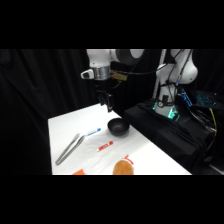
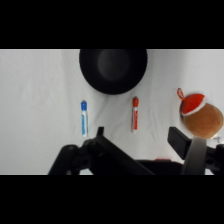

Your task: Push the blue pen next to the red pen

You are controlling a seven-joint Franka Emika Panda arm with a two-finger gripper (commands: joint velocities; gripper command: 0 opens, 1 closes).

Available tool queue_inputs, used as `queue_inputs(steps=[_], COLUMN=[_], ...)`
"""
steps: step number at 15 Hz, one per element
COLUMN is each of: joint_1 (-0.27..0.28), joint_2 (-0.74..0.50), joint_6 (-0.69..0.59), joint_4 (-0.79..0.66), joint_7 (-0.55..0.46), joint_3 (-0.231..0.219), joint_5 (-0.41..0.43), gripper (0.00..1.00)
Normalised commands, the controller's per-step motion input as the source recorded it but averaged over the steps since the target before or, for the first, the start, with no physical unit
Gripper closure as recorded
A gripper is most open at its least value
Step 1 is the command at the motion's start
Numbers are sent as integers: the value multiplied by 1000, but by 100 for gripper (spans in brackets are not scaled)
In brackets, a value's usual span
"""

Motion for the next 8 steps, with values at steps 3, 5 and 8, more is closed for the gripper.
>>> queue_inputs(steps=[3, 5, 8], joint_1=[-36, -88, -129], joint_2=[30, 110, 179], joint_6=[25, 30, 44], joint_4=[44, 163, 250], joint_7=[-31, -162, -313], joint_3=[5, -46, -82], joint_5=[-20, -44, -54], gripper=[0, 0, 0])
